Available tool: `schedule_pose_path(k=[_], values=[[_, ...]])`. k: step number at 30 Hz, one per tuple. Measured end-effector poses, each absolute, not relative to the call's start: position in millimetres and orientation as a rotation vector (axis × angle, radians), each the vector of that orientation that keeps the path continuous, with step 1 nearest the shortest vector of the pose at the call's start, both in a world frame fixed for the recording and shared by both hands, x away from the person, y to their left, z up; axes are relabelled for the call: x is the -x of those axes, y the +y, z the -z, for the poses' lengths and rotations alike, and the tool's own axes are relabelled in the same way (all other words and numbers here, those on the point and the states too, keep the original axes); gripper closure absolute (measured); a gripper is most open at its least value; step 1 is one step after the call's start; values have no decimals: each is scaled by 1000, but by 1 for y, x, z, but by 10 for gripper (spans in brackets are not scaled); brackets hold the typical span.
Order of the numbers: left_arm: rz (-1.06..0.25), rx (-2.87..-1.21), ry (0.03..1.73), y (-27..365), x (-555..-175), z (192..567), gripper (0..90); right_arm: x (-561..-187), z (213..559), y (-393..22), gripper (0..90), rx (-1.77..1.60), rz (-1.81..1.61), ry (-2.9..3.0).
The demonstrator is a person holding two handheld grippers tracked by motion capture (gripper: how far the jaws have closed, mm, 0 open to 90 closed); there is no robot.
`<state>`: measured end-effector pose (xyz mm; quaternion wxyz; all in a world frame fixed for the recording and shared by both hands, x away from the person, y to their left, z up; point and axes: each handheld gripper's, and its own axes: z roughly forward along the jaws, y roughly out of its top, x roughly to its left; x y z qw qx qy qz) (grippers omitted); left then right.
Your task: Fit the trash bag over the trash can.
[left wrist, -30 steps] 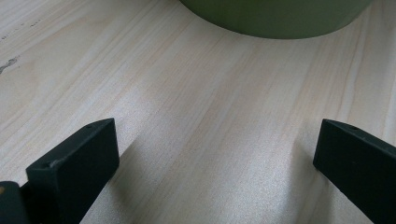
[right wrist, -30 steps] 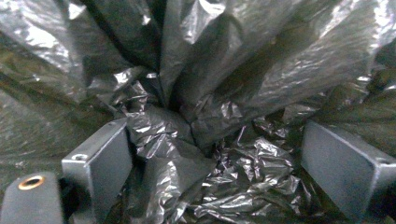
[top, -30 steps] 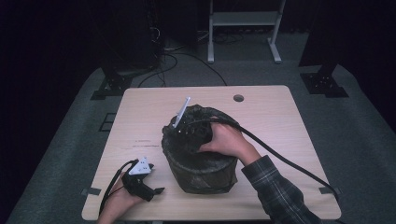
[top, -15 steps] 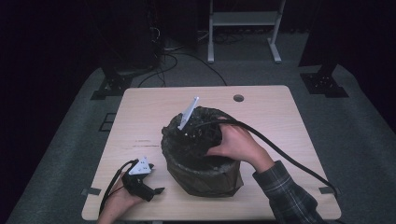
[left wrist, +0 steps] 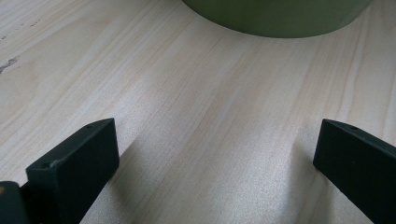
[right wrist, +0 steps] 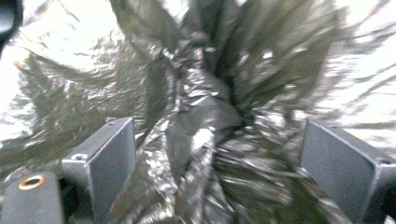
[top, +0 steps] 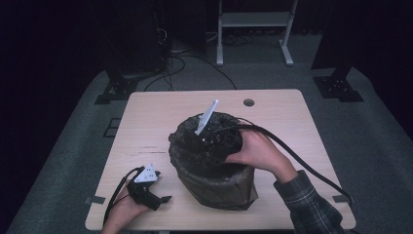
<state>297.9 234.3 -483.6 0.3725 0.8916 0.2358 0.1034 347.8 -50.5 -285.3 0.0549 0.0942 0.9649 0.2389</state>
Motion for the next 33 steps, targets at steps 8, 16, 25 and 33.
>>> schedule_pose_path(k=[8,16,25,33], values=[[-266,-2285,605,234,-298,484,0,-348,258,-90,93,-359,-958,2798],[-265,-2284,605,234,-298,484,0,-346,251,-145,93,-488,-1110,2686],[-265,-2285,604,234,-298,484,0,-330,262,-210,92,-614,-1224,2548],[-263,-2286,603,234,-298,483,0,-314,294,-252,93,-687,-1277,2474]])
